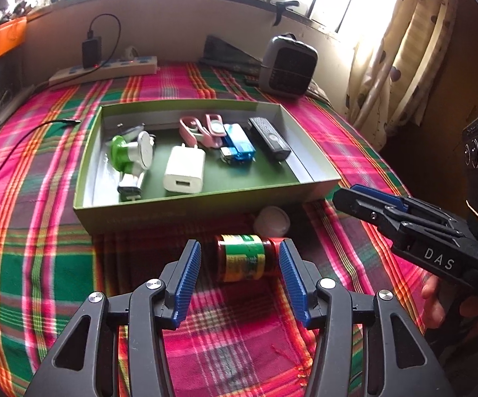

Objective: Organize rigid objects
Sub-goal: 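Withdraw both open tools from the box toward the bottle and container, then close left gripper on red-capped brown bottle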

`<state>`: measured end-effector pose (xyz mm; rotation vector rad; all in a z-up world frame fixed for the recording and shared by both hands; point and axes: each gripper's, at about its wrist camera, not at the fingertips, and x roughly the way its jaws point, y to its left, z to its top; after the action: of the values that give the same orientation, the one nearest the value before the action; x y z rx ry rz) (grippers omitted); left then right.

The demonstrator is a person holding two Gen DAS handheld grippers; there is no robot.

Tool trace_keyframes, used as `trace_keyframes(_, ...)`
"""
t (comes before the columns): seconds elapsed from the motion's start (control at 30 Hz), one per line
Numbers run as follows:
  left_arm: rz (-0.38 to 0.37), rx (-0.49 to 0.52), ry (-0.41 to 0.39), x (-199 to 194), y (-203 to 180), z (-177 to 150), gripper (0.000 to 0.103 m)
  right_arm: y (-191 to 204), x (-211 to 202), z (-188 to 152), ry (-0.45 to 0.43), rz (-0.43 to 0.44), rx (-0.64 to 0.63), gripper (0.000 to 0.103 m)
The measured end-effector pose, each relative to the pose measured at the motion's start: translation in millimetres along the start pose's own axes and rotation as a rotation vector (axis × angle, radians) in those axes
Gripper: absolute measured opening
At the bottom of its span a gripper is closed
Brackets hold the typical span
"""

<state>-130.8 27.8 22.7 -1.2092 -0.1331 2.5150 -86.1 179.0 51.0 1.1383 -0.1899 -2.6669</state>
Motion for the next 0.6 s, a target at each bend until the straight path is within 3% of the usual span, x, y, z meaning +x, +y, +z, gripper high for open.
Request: trace_keyframes(0.6,-0.070,0.070,0.047,-7.0,-29.2,-30.5,0.049,-6.0,-17.3,-18.6,-0.014,-0.025,0.029,0.036)
